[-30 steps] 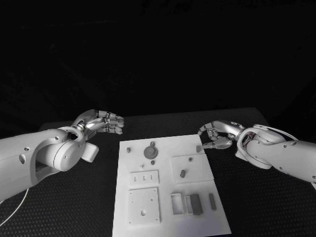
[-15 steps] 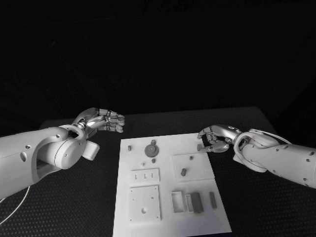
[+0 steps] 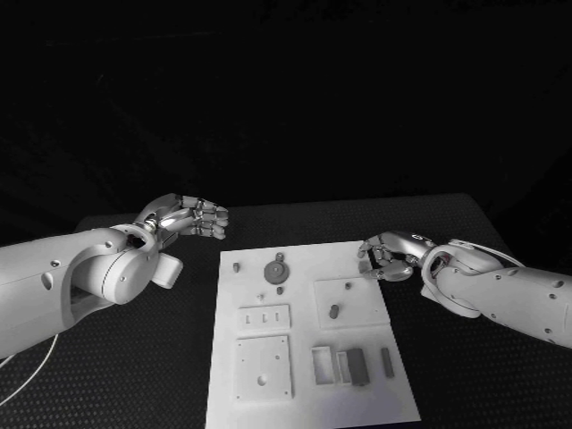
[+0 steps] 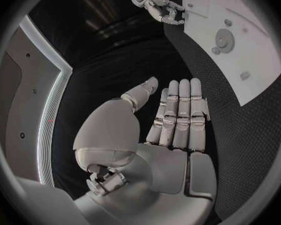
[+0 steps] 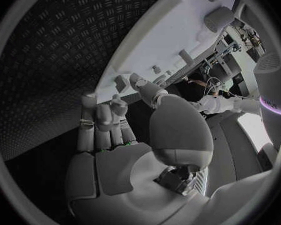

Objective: Assemble the parts on the task board

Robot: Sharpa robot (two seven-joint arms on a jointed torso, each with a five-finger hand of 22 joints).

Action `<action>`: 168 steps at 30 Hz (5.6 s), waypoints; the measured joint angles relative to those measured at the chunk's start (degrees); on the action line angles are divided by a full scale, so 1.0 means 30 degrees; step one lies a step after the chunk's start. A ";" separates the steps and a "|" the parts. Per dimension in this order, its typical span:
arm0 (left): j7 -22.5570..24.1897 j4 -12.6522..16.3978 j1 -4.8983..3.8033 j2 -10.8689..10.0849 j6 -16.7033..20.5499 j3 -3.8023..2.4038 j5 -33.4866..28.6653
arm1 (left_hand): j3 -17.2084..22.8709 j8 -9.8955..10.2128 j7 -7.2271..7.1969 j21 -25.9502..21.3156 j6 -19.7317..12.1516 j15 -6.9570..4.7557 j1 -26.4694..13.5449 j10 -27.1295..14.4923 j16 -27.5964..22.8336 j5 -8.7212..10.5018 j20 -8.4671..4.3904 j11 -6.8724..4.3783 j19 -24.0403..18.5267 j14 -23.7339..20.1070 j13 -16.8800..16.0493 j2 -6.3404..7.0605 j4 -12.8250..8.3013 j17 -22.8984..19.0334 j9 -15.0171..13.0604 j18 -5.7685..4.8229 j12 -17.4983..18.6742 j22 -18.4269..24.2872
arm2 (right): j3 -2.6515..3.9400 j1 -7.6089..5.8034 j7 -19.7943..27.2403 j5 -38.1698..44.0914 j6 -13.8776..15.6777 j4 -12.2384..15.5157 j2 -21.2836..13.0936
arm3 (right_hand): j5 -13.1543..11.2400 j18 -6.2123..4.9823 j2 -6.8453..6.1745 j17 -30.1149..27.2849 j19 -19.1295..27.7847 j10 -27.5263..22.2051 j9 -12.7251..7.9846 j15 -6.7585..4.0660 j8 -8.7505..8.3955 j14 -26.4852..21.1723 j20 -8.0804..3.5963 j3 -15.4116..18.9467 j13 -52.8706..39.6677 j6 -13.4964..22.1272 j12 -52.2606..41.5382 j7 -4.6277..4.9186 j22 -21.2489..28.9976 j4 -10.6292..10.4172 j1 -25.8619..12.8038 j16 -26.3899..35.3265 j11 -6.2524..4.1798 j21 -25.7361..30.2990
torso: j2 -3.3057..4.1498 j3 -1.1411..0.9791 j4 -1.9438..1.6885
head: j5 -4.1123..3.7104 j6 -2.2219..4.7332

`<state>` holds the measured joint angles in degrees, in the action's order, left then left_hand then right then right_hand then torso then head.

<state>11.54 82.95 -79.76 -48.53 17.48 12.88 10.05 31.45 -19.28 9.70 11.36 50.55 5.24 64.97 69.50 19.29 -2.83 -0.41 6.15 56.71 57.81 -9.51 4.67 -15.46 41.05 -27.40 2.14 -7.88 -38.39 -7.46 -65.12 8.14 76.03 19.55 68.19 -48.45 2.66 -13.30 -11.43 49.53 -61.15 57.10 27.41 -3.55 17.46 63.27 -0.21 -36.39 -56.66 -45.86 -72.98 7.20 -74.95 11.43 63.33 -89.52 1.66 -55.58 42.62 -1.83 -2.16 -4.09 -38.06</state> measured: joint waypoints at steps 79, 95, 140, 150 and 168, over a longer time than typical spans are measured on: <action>-0.0015 0.0049 0.0002 -0.0098 -0.0032 0.0000 0.0000 | 0.0000 0.0000 0.0000 0.0000 0.0000 -0.0001 0.0001 0.0000 -0.0077 0.0000 0.0001 0.0000 0.0001 0.0001 -0.0057 -0.0001 0.0001 0.0082 -0.0022 -0.0002 0.0071 -0.0042 | 0.0045 0.0254 -0.0586 0.1320 0.0528 -0.0521 0.0683 | -0.0001 -0.0628 0.2772 0.1520 -0.0477 0.0608 0.0945 -0.1374 0.1518 0.1379 -0.0266 0.0162 -0.0121 -0.1726 -0.0461 -0.1717 -0.0001 0.1066 -0.0747 -0.0330 -0.1228 -0.0416 | -0.0013 -0.0002 0.0002 | -0.0255 -0.0447; -0.0216 0.0018 0.0001 -0.0077 -0.0268 0.0000 0.0112 | -0.0063 -0.0117 -0.0306 0.0000 0.0452 -0.0114 -0.0274 0.0244 -0.0077 0.0000 -0.0019 -0.0243 0.0021 0.0251 -0.0311 -0.0275 0.0329 0.0407 -0.0227 -0.0001 0.0071 -0.0249 | 0.0119 0.0191 -0.0723 0.1572 0.1196 0.0467 0.0461 | -0.0002 -0.0616 0.3062 0.1762 -0.0544 0.0627 0.0945 -0.1402 0.1510 0.1410 -0.0332 0.0081 -0.0191 -0.1778 -0.0459 -0.1738 -0.0001 0.1200 -0.0690 -0.0398 -0.1307 -0.0535 | -0.0029 0.0004 0.0007 | -0.0289 -0.0363; -0.7667 0.0490 0.0470 0.2960 -0.1207 0.0325 0.3024 | -0.2677 0.0310 -0.0305 -0.0145 0.0783 -0.0140 -0.4648 0.0680 -0.0446 0.0000 -0.0203 -0.0278 0.0208 0.0690 -0.0814 -0.0373 0.2201 0.1340 0.0152 0.0044 0.0424 -0.0636 | 0.0623 -0.1415 -0.4352 0.2954 0.0694 0.4855 0.3890 | -0.0002 -0.0571 0.3049 0.1595 -0.0611 0.0700 0.0951 -0.1386 0.1506 0.1533 -0.0397 0.0004 -0.0203 -0.1821 -0.0518 -0.1750 -0.0001 0.1435 -0.0693 -0.0393 -0.1369 -0.0559 | -0.0710 0.0260 -0.0070 | 0.0591 0.0357; -0.7844 0.0502 0.0471 0.2975 -0.1262 0.0325 0.3139 | -0.2729 0.0383 -0.0305 -0.0223 0.0782 -0.0139 -0.4493 0.0680 -0.0521 0.0000 -0.0203 -0.0278 0.0208 0.0689 -0.0881 -0.0527 0.2042 0.1457 0.0198 0.0030 0.0424 -0.0695 | 0.0626 -0.1415 -0.4447 0.2970 0.0674 0.5012 0.4096 | -0.0002 -0.0566 0.3085 0.1596 -0.0610 0.0701 0.0957 -0.1383 0.1433 0.1531 -0.0396 0.0005 -0.0202 -0.1847 -0.0517 -0.1773 -0.0001 0.1437 -0.0731 -0.0393 -0.1368 -0.0559 | -0.0698 0.0260 -0.0037 | 0.0637 0.0289; -0.7642 0.0508 0.0479 0.2964 -0.0890 0.0335 0.2648 | -0.2666 0.0456 -0.0302 -0.0222 0.0781 -0.0140 -0.3867 0.0680 -0.0606 0.0000 -0.0203 -0.0278 0.0208 0.0689 -0.1009 -0.1154 0.1285 0.1646 0.0268 0.0020 0.0424 -0.0798 | 0.0635 -0.1416 -0.4551 0.2974 0.0627 0.4860 0.4619 | -0.0002 -0.0562 0.3073 0.1593 -0.0609 0.0701 0.0969 -0.1376 0.1494 0.1526 -0.0394 0.0000 -0.0199 -0.1919 -0.0516 -0.1762 -0.0001 0.1495 -0.0825 -0.0393 -0.1368 -0.0558 | -0.0694 0.0247 -0.0040 | 0.0529 0.0267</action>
<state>-11.39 84.48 -78.32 -39.64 14.81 13.89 17.99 23.45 -17.91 8.80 10.69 52.90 4.82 53.37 71.54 17.47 -2.83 -1.02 5.31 57.34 59.88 -12.54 1.20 -11.60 45.99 -26.60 2.20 -6.61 -40.78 -5.56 -69.37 -5.51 84.95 21.43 82.77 -34.60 2.65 -14.99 -2.21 54.30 -62.97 59.20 30.32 -7.68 21.94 67.85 -1.40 -36.38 -57.26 -51.62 -74.53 1.92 -74.96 15.92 60.85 -90.70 -2.45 -57.25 40.53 -1.09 -2.28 -2.50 -37.25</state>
